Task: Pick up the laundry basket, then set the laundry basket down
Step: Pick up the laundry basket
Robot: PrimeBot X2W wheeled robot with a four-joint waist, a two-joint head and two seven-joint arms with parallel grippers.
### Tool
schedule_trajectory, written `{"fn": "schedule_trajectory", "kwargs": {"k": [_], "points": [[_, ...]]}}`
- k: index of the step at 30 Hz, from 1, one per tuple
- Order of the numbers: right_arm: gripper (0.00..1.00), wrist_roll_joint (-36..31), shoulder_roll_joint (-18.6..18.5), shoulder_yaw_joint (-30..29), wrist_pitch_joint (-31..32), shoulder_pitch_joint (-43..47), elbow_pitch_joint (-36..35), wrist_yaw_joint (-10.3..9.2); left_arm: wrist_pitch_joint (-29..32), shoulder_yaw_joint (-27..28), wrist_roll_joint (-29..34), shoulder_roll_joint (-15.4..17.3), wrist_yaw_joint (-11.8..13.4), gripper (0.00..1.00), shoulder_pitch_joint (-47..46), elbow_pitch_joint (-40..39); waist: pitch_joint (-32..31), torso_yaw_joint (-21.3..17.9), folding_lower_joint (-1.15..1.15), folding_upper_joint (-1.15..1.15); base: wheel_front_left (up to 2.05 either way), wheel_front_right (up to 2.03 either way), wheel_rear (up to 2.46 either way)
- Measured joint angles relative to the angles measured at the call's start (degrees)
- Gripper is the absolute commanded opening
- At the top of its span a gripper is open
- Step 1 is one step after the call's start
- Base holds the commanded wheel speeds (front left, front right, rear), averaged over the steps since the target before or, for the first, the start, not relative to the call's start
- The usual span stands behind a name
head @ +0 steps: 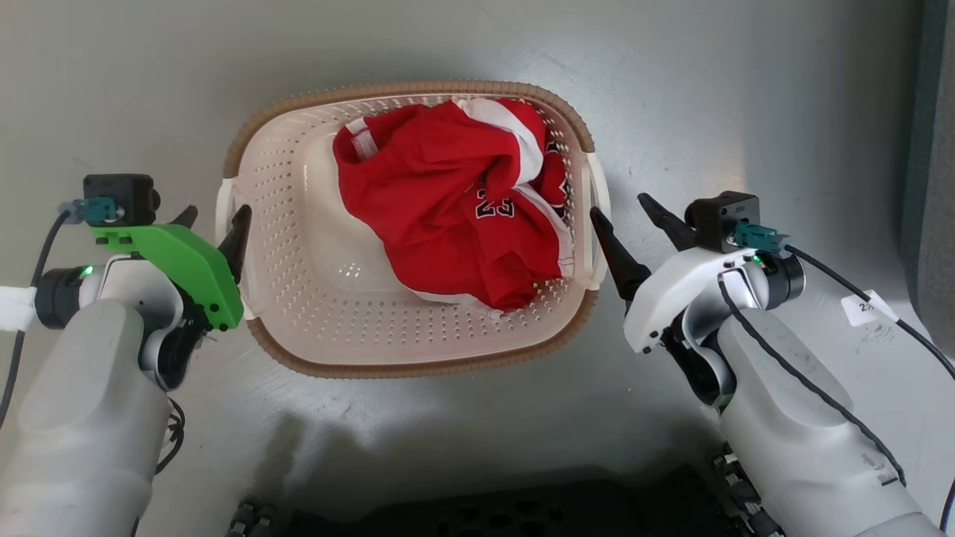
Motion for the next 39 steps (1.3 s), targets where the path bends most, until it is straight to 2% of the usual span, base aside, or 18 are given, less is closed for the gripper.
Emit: {"fn": "schedule_trajectory", "kwargs": {"k": [8,9,10,11,15,24,39], "points": [[1.0,1.5,-0.1,1.9,0.8,-2.3,2.5,0.33,2.2,-0.7,-2.5,-0.3,0.0,1.0,-2.9,3.7,1.5,-0.6,0.0,0.0,0.0,0.0,0.0],[0.78,1.8,-0.1,1.9,0.8,-2.7,2.8,0.32,2.2,-0.7,-2.7,-0.5,-0.1,1.0,-3.3,4.0,1.7,-0.6,0.0,0.0,0.0,0.0,0.0],[0.12,2.0,-0.1,2.1,0.9,-3.1,3.0,0.33,2.1,-0.8,-2.8,-0.7,-0.1,0.17,-3.8,4.5,1.9,-0.6,0.0,0.0,0.0,0.0,0.0],[0.0,2.2,0.0,2.3,0.9,-3.4,3.3,0.33,2.2,-0.9,-3.0,-0.9,-0.1,0.0,-4.2,5.1,2.0,-0.5,0.0,0.0,0.0,0.0,0.0],[0.0,3.3,0.9,3.2,1.0,-4.3,4.1,0.32,2.3,-2.3,-3.5,-2.0,-0.5,0.0,-4.7,5.2,2.1,-0.5,-0.01,0.0,0.0,0.0,0.0],[0.0,4.4,0.6,3.4,0.6,-6.2,5.7,0.33,1.5,-4.2,-6.2,-1.8,-0.5,0.0,-5.6,5.8,2.2,-0.4,-0.01,0.0,0.0,0.0,0.0],[0.0,6.2,0.5,2.2,1.8,-11.0,13.6,0.33,3.3,-7.8,-11.0,-4.1,-0.4,0.0,-7.8,8.9,-1.8,-0.2,-0.01,0.0,0.0,0.0,0.0]]}}
